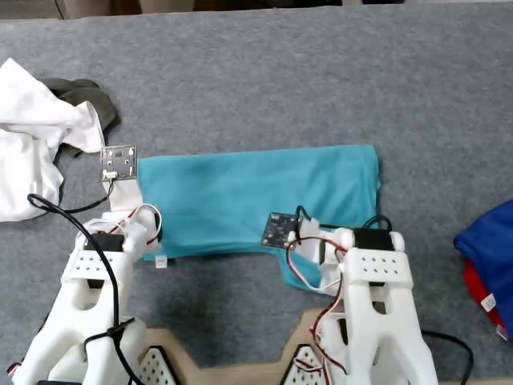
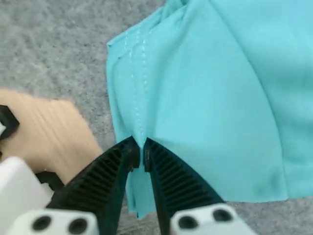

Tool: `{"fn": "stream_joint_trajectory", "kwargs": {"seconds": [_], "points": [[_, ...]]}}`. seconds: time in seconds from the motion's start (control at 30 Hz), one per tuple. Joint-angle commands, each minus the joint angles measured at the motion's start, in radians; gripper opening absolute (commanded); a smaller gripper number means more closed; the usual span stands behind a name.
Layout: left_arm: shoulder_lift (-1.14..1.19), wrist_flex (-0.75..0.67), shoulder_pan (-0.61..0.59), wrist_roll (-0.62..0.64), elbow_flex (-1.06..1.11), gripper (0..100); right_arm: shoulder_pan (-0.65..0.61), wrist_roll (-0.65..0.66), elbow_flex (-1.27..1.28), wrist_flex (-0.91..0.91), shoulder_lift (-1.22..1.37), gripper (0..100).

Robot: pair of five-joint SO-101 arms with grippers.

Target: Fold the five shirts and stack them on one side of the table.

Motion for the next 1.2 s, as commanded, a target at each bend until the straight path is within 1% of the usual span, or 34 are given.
{"fn": "stream_joint_trajectory", "kwargs": {"seconds": [0.0, 0.13, 0.6, 0.67, 0.8, 0.9, 1.0, 1.07, 1.17], "points": [[0.001, -0.012, -0.003, 0.005, -0.048, 2, 0.007, 0.005, -0.035, 0.018, 0.001, 1.2], [0.001, -0.012, -0.003, 0.003, -0.048, 2, 0.007, 0.005, -0.051, 0.075, -0.002, 1.2], [0.001, -0.012, -0.003, 0.003, -0.048, 2, 0.007, 0.006, -0.051, 0.080, -0.002, 1.6], [0.002, -0.014, -0.003, 0.003, -0.048, 2, 0.007, 0.009, -0.050, 0.080, -0.002, 4.0], [0.002, -0.014, -0.003, 0.003, -0.048, 2, 0.007, 0.005, -0.050, 0.086, -0.024, 13.9], [0.002, -0.014, -0.003, 0.003, -0.048, 2, -0.004, 0.009, -0.054, 0.147, -0.093, 14.6], [0.002, -0.014, -0.003, 0.003, -0.048, 2, -0.056, 0.005, -0.025, 0.213, -0.183, 14.6], [0.002, -0.014, -0.003, 0.003, -0.048, 2, -0.079, -0.008, 0.012, 0.193, -0.226, 14.6], [0.002, -0.014, -0.003, 0.003, -0.048, 2, -0.085, -0.038, 0.077, 0.104, -0.223, 14.6]]}}
